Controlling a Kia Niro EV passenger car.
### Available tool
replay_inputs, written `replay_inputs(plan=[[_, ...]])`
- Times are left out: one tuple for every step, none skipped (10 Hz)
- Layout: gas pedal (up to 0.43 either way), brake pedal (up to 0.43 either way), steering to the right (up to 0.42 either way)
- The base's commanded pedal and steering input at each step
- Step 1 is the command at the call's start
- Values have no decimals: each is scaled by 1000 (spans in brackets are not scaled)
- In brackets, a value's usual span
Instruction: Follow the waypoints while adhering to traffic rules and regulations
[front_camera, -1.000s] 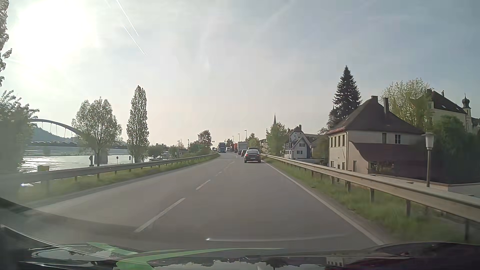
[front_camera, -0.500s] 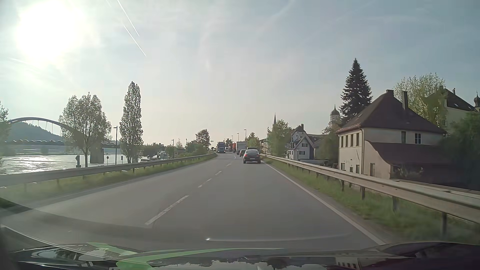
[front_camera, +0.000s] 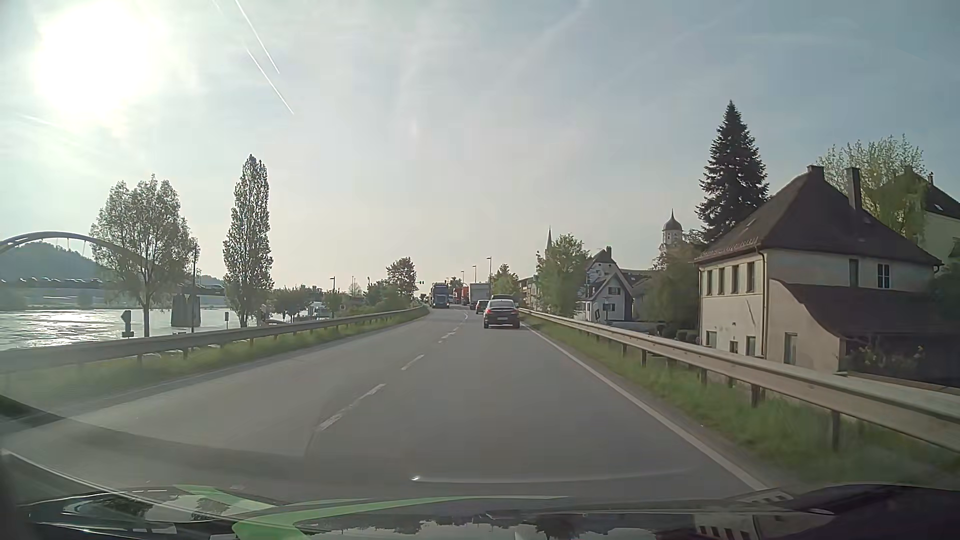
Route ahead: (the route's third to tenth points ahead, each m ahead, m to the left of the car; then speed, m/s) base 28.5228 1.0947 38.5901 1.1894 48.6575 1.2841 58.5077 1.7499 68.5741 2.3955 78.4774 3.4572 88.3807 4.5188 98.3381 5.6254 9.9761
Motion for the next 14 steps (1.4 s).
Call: replay_inputs(plan=[[118,0,4],[118,0,4],[118,0,4],[118,0,4],[118,0,4],[118,0,4],[118,0,3],[110,0,3],[87,0,3],[67,0,2],[59,0,0],[59,0,0],[59,0,-1],[47,0,-1]])
